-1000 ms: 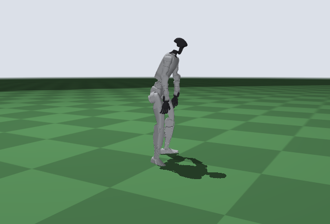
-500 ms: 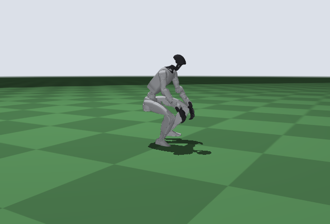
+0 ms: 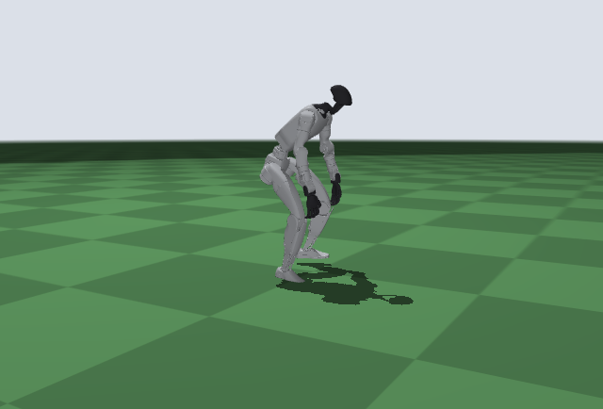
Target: In place motions
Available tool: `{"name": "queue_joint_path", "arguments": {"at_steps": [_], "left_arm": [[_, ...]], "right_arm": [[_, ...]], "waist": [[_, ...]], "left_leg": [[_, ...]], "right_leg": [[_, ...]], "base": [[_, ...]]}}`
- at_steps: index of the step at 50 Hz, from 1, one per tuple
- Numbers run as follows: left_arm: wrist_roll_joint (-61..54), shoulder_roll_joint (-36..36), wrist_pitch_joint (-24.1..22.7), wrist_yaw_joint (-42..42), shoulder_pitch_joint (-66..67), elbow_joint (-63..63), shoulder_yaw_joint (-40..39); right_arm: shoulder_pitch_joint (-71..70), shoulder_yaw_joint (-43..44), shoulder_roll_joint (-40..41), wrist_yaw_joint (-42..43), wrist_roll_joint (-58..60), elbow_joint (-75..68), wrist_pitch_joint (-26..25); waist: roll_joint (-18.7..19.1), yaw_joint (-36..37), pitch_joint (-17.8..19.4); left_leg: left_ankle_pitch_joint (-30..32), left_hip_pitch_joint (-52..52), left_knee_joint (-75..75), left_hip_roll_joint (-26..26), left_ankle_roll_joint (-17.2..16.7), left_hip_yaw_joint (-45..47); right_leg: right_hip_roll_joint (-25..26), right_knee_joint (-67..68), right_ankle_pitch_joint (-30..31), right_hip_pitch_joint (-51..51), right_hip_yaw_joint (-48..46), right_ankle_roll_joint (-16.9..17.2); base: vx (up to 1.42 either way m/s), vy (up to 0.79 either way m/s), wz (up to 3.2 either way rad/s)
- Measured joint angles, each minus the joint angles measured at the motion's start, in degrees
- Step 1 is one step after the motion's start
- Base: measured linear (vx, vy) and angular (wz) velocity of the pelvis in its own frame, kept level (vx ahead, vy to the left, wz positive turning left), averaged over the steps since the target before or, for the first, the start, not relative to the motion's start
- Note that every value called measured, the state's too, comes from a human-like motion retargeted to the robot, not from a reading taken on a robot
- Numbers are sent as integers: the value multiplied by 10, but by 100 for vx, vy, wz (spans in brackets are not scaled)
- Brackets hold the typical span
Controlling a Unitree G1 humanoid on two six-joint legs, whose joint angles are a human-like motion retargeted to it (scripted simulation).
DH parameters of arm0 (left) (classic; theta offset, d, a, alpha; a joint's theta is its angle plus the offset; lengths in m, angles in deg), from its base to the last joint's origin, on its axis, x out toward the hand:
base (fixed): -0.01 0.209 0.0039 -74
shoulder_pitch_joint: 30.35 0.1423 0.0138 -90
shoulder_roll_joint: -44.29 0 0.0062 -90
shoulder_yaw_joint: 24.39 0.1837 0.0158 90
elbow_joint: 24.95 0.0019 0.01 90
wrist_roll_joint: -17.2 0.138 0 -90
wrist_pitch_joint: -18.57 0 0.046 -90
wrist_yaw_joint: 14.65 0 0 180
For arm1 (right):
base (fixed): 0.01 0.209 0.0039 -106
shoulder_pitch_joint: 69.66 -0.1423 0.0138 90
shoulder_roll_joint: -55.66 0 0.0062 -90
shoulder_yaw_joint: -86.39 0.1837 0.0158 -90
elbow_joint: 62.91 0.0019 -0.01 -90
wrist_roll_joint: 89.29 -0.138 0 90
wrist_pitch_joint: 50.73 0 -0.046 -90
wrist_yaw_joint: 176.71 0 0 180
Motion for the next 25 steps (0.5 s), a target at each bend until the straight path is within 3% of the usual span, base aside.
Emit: {"name": "queue_joint_path", "arguments": {"at_steps": [7, 10, 13, 19, 25], "left_arm": [[42, 64, 48, -128, 164, 56, -61], [29, 92, 65, -138, 230, 88, -94], [17, 116, 66, -123, 300, 127, -132], [24, 148, 73, -76, 381, 199, -162], [-29, 174, 50, -106, 365, 153, -205]], "right_arm": [[154, 79, 86, 125, -97, -141, -29], [210, 98, 103, 130, -144, -214, -36], [276, 101, 106, 122, -143, -265, -52], [376, 119, 100, 115, -95, -299, -83], [348, 112, 110, 146, -123, -242, -61]], "waist": [[15, 0, -11], [25, -2, -26], [27, -16, -63], [47, -22, -116], [39, -29, -74]], "left_leg": [[151, 296, -373, -10, -24, 106], [193, 411, -493, -12, -53, 159], [214, 487, -569, -25, -66, 197], [227, 565, -641, -54, -59, 192], [215, 526, -596, -36, -40, 195]], "right_leg": [[15, -342, 135, 276, -74, 22], [21, -431, 166, 371, -118, 36], [26, -491, 184, 439, -153, 43], [46, -559, 205, 517, -175, 52], [36, -472, 171, 455, -160, 34]], "base": [[18, 0, -1], [33, 12, -8], [39, 21, 5], [33, 16, 0], [-13, -4, -13]]}}
